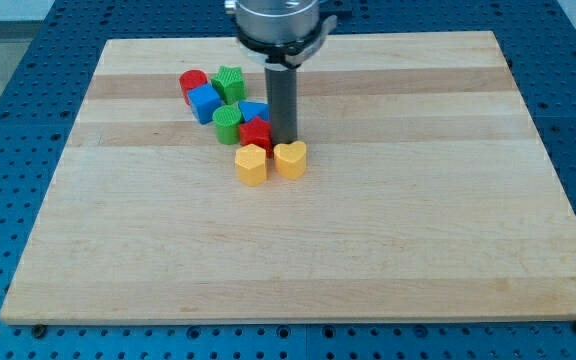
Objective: Move yellow blocks and red star on left side slightly
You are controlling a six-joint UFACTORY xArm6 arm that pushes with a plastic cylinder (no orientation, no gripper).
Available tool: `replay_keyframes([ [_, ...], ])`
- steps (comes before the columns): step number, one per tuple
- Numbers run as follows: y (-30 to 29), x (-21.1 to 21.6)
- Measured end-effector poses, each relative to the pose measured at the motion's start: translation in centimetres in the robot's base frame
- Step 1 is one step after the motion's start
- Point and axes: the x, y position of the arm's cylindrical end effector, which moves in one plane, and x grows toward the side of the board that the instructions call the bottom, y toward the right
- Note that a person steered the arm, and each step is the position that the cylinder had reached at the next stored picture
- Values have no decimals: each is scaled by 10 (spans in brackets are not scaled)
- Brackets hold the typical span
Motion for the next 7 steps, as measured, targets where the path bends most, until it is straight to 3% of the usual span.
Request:
replay_keyframes([
  [4,103,8],
  [7,26,19],
])
